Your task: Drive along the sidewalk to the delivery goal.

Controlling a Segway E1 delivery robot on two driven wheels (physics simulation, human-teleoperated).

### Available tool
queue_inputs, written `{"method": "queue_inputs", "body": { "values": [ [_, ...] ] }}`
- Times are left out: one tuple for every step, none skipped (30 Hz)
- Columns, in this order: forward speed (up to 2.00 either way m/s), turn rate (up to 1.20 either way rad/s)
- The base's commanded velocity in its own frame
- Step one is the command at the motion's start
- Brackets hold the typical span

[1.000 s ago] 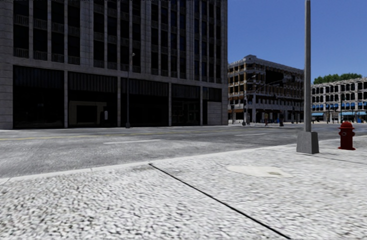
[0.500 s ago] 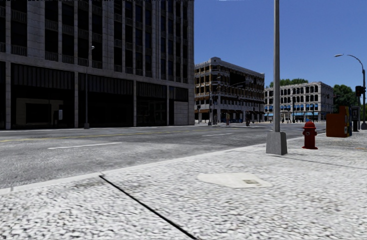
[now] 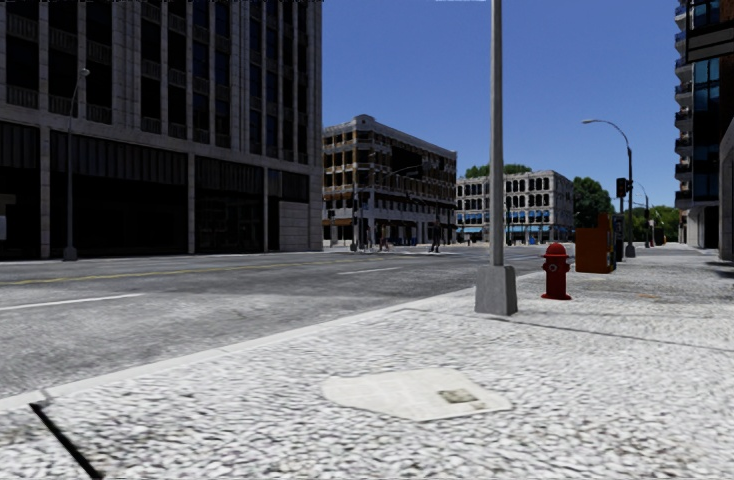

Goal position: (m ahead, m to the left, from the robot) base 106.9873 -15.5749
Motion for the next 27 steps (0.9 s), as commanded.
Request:
{"method": "queue_inputs", "body": {
  "values": [
    [1.29,-0.46],
    [1.29,-0.46],
    [1.29,-0.46],
    [1.29,-0.46],
    [1.29,-0.46],
    [1.29,-0.46],
    [1.30,-0.46],
    [1.30,-0.46],
    [1.31,-0.46],
    [1.31,-0.46],
    [1.32,-0.46],
    [1.33,-0.46],
    [1.36,-0.46],
    [1.36,-0.46],
    [1.38,-0.46],
    [1.40,-0.46],
    [1.42,-0.46],
    [1.45,-0.46],
    [1.47,-0.46],
    [1.47,-0.46],
    [1.49,-0.46],
    [1.52,-0.46],
    [1.54,-0.46],
    [1.66,-0.46],
    [1.67,-0.46],
    [1.67,-0.46],
    [1.67,-0.46]
  ]
}}
